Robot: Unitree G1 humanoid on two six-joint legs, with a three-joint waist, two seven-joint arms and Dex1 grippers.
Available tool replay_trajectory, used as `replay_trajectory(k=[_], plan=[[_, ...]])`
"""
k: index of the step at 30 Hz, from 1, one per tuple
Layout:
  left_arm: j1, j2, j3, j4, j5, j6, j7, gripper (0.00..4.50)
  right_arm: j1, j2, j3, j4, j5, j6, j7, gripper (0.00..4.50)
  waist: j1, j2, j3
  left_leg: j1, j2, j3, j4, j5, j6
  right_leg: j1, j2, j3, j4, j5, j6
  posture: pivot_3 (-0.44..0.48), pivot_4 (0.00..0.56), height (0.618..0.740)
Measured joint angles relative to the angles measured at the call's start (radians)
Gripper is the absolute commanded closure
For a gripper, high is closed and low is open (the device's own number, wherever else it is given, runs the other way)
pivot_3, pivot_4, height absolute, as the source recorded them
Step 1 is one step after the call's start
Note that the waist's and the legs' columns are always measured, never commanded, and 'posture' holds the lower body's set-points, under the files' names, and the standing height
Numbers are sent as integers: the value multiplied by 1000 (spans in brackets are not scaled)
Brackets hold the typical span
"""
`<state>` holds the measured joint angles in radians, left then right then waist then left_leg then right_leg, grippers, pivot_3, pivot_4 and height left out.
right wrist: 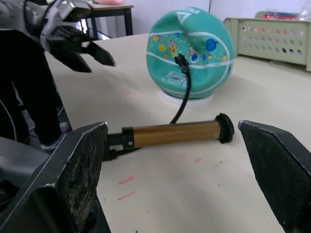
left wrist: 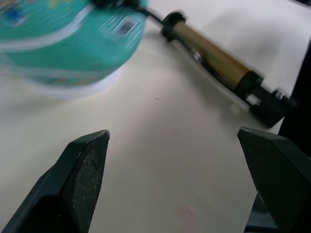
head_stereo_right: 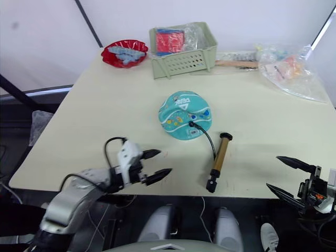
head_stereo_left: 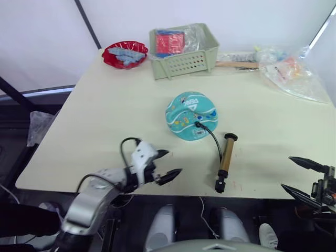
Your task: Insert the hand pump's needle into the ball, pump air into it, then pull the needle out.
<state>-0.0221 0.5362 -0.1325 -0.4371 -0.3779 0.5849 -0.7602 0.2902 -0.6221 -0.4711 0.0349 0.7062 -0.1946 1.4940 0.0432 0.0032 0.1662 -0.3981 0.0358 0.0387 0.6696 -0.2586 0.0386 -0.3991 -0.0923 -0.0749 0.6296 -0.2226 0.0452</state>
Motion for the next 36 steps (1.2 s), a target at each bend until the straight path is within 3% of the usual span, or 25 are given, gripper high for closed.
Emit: replay_trajectory(k=[1, 8, 13, 17, 28, 36], plan=[[-70, -50, -62, 0, 4, 46, 27, 52, 0, 0, 3, -19, 0, 0, -1, 0, -1, -1, 0, 0, -2, 2, 1, -2, 3, 0, 2, 9, 0, 2, 3, 0, 150, 738], [-205, -126, -197, 68, 47, 122, 75, 52, 12, 0, 4, -30, 0, 0, -4, 0, -9, -5, -1, 1, -14, 8, 1, -7, 11, -13, 6, 43, -1, 11, 11, 0, 150, 738], [-318, -229, -276, 177, 83, 139, 96, 52, 0, 1, 8, -30, -1, -2, -7, 0, -9, -7, 0, 2, -19, 13, 3, -9, 15, -16, 7, 58, -3, 13, 15, 0, 150, 738], [-346, -257, -311, 216, 101, 179, 110, 52, -3, 1, 25, -31, -5, -2, -13, 0, -18, -8, 0, 4, -26, 10, 4, -11, 18, -18, 7, 70, -3, 15, 18, 0, 150, 738], [-369, -423, -323, 240, 98, 424, 244, 52, -10, 3, 33, -31, -14, -7, -15, 0, -29, -8, 0, 1, -28, 9, 14, -16, 26, -17, 5, 74, -4, 19, 24, 0, 150, 738], [-394, -488, -352, 245, 107, 517, 325, 52, -9, 6, 40, -31, -17, -8, -9, 0, -28, -8, 0, 1, -28, 5, 14, -15, 26, -15, 6, 72, -3, 19, 24, 0, 150, 738]])
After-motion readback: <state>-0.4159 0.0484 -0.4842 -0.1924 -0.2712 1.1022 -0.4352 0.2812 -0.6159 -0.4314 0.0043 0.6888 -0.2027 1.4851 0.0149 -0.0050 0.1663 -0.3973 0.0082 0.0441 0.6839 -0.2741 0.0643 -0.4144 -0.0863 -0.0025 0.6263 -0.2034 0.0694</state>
